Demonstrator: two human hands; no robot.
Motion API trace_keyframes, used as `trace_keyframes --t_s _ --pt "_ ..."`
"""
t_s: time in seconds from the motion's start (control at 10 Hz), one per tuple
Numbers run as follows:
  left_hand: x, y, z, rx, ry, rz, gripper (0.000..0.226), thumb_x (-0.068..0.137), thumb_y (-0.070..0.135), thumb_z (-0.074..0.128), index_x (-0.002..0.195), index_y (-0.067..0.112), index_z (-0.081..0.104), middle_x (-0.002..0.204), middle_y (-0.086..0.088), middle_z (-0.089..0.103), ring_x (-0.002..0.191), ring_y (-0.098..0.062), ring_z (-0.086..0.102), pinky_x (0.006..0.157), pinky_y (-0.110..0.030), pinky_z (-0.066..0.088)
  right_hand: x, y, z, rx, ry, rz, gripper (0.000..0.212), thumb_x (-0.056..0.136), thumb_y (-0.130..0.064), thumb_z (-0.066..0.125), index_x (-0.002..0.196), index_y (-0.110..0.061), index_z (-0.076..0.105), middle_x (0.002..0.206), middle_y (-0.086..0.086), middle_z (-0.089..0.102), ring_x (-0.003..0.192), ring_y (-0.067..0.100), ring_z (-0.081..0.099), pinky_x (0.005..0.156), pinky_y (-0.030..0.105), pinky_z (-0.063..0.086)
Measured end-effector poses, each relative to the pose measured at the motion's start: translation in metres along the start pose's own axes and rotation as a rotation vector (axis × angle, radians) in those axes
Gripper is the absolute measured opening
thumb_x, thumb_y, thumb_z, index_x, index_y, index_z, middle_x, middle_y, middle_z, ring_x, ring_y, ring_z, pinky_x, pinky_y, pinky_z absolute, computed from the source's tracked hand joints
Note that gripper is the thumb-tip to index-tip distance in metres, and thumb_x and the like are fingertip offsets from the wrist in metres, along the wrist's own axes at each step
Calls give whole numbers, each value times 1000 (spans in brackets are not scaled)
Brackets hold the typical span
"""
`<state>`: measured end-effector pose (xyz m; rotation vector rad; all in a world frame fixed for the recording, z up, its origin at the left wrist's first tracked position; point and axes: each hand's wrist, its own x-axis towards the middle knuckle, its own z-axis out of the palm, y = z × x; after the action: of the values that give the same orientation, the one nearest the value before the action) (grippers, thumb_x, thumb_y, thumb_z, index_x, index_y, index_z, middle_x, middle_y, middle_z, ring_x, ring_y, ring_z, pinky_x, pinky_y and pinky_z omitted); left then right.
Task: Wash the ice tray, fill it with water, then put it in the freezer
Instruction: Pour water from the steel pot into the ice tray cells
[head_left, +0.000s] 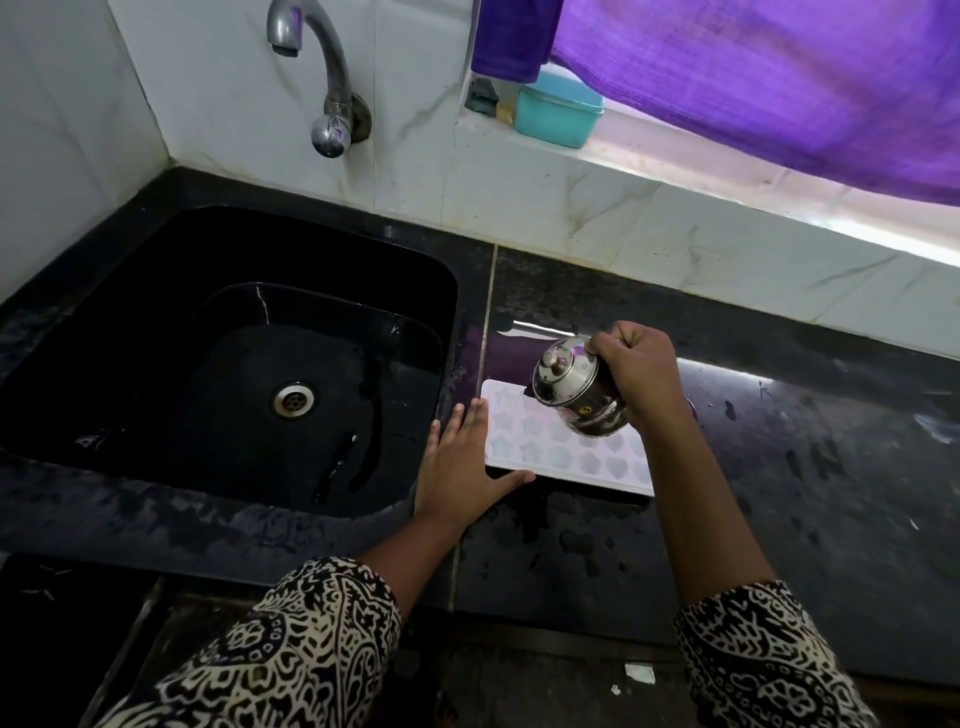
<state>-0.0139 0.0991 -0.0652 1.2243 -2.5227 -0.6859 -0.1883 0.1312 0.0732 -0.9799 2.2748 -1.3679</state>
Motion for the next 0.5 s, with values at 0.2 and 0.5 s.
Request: trace_keyframes --t_s 0.2,0.5 --pt "0 1 -2 -2 -5 -3 111 74 81 47 154 16 5 161 2 13 148 -14 6 120 -37 2 1 -1 0 11 -7 0 25 77 -8 62 58 -10 47 55 7 39 59 19 38 59 31 36" --pt "-1 1 -3 -10 1 0 111 74 80 48 154 16 6 161 1 14 148 -14 7 120 -37 3 -1 -2 1 29 -4 17 29 78 -8 62 55 -13 45 54 5 40 58 19 39 60 32 37"
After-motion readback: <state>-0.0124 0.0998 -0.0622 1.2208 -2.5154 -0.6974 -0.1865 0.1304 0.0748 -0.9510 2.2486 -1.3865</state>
